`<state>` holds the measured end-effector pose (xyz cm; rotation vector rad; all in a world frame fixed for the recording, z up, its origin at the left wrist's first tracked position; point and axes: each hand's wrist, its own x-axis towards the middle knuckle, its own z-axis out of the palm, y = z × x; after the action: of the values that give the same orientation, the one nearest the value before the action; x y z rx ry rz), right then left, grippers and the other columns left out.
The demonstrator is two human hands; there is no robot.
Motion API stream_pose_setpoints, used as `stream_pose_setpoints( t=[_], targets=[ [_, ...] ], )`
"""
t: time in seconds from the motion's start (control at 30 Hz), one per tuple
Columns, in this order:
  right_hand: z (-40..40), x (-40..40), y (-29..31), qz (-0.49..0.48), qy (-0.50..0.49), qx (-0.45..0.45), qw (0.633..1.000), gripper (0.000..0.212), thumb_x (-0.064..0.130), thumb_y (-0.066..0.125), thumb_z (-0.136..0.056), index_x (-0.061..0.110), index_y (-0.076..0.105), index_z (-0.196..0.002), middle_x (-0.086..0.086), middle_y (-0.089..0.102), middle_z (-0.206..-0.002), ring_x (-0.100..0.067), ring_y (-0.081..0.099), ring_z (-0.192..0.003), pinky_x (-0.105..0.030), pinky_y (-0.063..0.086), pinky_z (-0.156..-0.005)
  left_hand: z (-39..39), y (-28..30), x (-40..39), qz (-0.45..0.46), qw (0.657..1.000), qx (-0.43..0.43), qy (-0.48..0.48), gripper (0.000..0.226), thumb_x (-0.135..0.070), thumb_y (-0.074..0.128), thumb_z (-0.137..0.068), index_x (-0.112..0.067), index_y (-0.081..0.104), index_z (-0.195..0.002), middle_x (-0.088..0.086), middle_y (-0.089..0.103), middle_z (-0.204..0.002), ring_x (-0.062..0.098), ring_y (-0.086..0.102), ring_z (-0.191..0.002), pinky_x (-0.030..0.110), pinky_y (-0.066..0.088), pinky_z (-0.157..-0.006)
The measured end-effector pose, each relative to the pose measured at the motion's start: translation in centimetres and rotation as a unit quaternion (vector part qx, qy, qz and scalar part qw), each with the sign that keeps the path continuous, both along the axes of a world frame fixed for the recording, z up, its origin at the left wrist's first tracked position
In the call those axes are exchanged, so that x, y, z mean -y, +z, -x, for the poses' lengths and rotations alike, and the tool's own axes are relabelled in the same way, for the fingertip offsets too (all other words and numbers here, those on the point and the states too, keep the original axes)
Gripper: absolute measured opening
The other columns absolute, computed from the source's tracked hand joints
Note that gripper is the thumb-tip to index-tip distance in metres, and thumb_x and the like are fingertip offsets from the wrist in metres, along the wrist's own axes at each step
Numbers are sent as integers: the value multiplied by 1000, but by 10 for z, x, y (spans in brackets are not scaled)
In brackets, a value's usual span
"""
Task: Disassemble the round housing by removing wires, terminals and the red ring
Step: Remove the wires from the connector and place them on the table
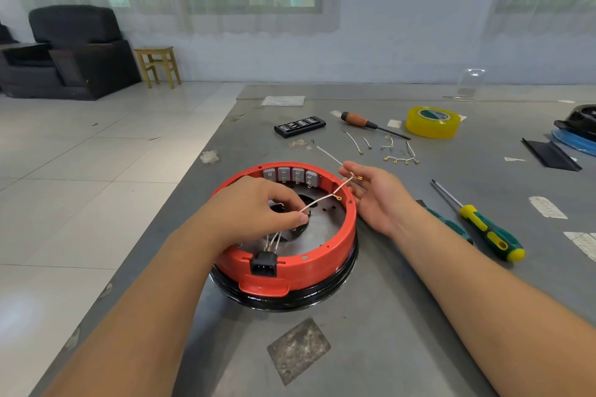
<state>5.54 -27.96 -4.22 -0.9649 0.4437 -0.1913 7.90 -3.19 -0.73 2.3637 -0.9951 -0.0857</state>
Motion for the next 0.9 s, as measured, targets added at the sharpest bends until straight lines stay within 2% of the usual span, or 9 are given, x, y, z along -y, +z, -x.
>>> stream_pose_setpoints(
  t=[0.1,0.17,0.27,0.33,0.47,0.57,0.7,0.8,0.9],
  targets=[
    [-4,-1,-1,1,-20,18,1000,24,0,56,-99,0,64,-122,-12,71,-105,-17,70,-67,-31,58,-79,0,0,0,-4,1000,4,1,9,-49,70,-92,-51,76,-99,-31,73,-101,-5,64,-103,36,54,-97],
    [-5,-5,-2,25,-16,13,999,23,2,56,-100,1,62,-123,-11,71,-97,-17,71,-63,-38,58,-85,0,0,0,-5,1000,5,1,9,-47,68,-94,-48,77,-97,-27,74,-99,-3,65,-101,37,54,-96],
    [-2,-10,-1,71,10,-5,997,20,12,57,-102,4,61,-120,-13,71,-102,-19,71,-61,-47,60,-84,1,0,1,-8,1000,4,2,9,-43,68,-95,-45,77,-96,-25,75,-98,-3,65,-100,36,54,-96],
    [1,-12,0,84,16,-6,996,23,19,54,-105,5,61,-121,-11,75,-101,-20,71,-66,-42,61,-75,1,0,2,-9,1000,7,2,9,-43,67,-95,-44,76,-96,-25,75,-98,-3,65,-99,34,54,-95],
    [5,-14,1,98,21,3,995,31,33,45,-109,12,54,-130,-12,74,-113,-24,69,-86,-37,62,-76,2,1,0,-14,1000,7,7,12,-47,65,-96,-46,76,-96,-24,74,-99,-3,65,-99,34,54,-93],
    [8,-15,0,115,29,20,993,26,41,44,-109,30,42,-132,-10,77,-108,-29,73,-99,-44,61,-89,3,2,0,-11,1000,3,3,15,-55,62,-95,-48,76,-95,-27,74,-99,-4,65,-99,34,54,-93],
    [16,-16,-6,223,23,19,974,24,45,45,-107,25,56,-115,-6,71,-123,-20,72,-107,-42,57,-99,4,3,0,-2,1000,21,13,16,-54,63,-96,-45,76,-96,-27,73,-95,-6,64,-95,30,54,-88],
    [26,-17,-17,334,6,28,942,26,56,47,-102,36,63,-107,11,72,-116,-11,68,-110,-41,50,-103,6,2,2,102,991,57,69,12,-39,67,-97,-37,79,-94,-25,73,-86,-8,64,-85,15,48,-76],
    [33,-21,-19,417,-19,28,908,36,66,46,-95,38,69,-102,20,73,-96,2,67,-95,-30,48,-87,10,7,-2,261,947,68,174,13,-34,67,-97,-33,78,-90,-21,72,-81,-3,64,-75,4,42,-65]
  ],
)
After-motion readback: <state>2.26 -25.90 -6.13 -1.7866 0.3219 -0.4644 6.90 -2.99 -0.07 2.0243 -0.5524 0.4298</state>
